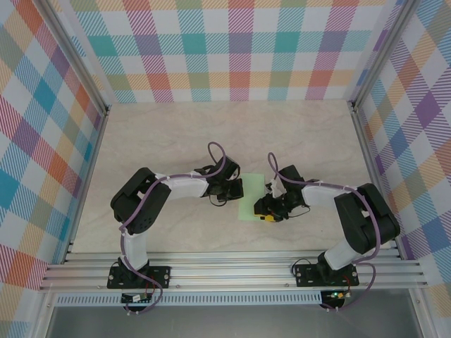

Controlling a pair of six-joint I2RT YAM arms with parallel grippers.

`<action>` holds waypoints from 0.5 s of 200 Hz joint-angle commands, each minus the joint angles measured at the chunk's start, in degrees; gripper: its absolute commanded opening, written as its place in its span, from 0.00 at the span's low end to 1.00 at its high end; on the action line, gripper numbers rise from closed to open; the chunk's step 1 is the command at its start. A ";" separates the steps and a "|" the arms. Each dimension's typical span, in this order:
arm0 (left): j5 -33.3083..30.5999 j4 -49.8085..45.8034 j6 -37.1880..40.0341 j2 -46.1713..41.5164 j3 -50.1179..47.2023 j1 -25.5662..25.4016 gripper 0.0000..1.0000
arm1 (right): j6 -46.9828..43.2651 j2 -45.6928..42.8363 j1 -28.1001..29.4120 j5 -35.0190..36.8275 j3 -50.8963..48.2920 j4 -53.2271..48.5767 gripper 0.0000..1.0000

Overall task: Fold a paper plane with a square sheet of paper (pick it up from the middle)
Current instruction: Fold the square sheet of paper in half at the center of the table.

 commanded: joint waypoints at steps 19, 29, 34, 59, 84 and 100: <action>-0.10 -4.73 1.14 0.81 -1.32 -1.06 0.00 | 0.50 -3.28 0.70 0.73 -2.56 -1.76 0.45; -0.10 -4.64 1.18 0.81 -1.32 -1.05 0.00 | 0.40 -3.85 0.70 1.39 -2.89 -1.85 0.46; -0.10 -4.60 1.14 0.79 -1.28 -1.05 0.00 | 0.41 -3.69 0.72 1.93 -3.07 -1.95 0.46; -0.02 -4.42 1.02 0.72 -1.43 -1.02 0.00 | 0.12 -0.97 0.70 4.45 -3.71 -1.51 0.45; -0.01 -4.50 1.16 0.38 -1.61 -1.01 0.00 | 0.29 -0.67 0.69 4.89 -2.42 -2.50 0.44; -0.03 -4.59 1.18 -0.13 -1.74 -0.99 0.00 | 0.65 -4.42 0.69 4.65 -1.93 -3.39 0.44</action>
